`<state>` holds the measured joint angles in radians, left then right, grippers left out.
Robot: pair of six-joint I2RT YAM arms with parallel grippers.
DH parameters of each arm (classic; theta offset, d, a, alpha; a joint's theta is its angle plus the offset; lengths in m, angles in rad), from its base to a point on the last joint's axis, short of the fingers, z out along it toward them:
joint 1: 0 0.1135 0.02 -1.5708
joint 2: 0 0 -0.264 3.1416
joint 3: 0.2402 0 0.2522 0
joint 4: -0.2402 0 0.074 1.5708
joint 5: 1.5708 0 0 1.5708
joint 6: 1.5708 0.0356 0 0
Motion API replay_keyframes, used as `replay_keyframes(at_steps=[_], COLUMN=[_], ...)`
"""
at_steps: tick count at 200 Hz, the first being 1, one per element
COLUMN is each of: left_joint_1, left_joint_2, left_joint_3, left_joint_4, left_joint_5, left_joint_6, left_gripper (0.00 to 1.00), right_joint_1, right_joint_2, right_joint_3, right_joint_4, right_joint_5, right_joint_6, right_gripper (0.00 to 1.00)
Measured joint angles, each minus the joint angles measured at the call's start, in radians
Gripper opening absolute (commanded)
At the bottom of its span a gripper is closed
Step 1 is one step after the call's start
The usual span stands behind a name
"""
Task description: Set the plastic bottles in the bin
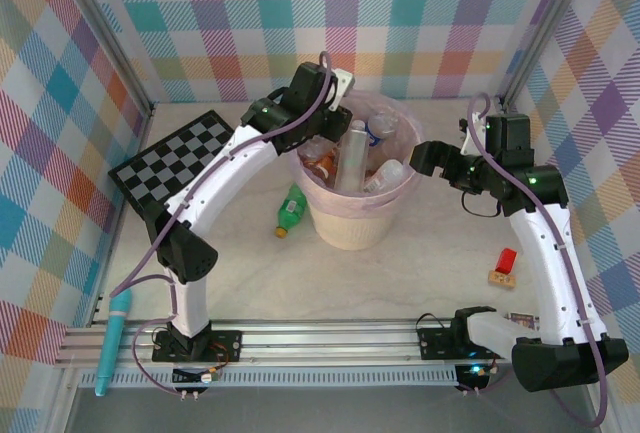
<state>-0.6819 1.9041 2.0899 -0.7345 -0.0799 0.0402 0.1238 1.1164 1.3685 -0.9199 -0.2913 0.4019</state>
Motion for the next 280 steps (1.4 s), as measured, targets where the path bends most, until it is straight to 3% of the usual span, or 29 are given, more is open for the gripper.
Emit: replay_keyframes(at_steps=[35, 60, 92, 157, 182, 202, 253, 280], left_joint_1=[0.011, 0.013, 0.017, 0.017, 0.039, 0.117, 0.463, 0.544], left_joint_2=[-0.017, -0.031, -0.066, -0.225, -0.343, -0.478, -0.746, -0.782], left_joint_3=[-0.044, -0.051, -0.057, -0.059, -0.13, -0.262, -0.648, -0.872], left_joint_4=[0.061, 0.06, 0.041, 0.029, 0.027, 0.027, 0.045, 0.095], left_joint_5=[0.031, 0.037, 0.043, 0.05, 0.039, 0.051, 0.185, 0.283], left_joint_6=[-0.03, -0.053, -0.064, -0.061, -0.066, -0.097, -0.219, -0.277], left_gripper=[0.33, 0.53, 0.63, 0.68, 0.69, 0.69, 0.71, 0.79], right_joint_1=[0.0, 0.0, 0.0, 0.0, 0.0, 0.0, 0.0, 0.0], right_joint_2=[0.001, 0.003, 0.004, 0.006, 0.006, 0.006, 0.005, -0.003], right_joint_3=[0.0, 0.001, 0.003, 0.008, 0.008, 0.008, 0.008, 0.008], right_joint_4=[0.003, 0.006, 0.013, 0.014, 0.014, 0.014, 0.014, 0.013], right_joint_5=[-0.005, -0.015, -0.03, -0.043, -0.043, -0.043, -0.043, -0.043], right_joint_6=[0.0, 0.001, 0.002, 0.008, 0.008, 0.01, 0.012, 0.012], right_gripper=[0.95, 0.95, 0.95, 0.95, 0.95, 0.95, 0.95, 0.95])
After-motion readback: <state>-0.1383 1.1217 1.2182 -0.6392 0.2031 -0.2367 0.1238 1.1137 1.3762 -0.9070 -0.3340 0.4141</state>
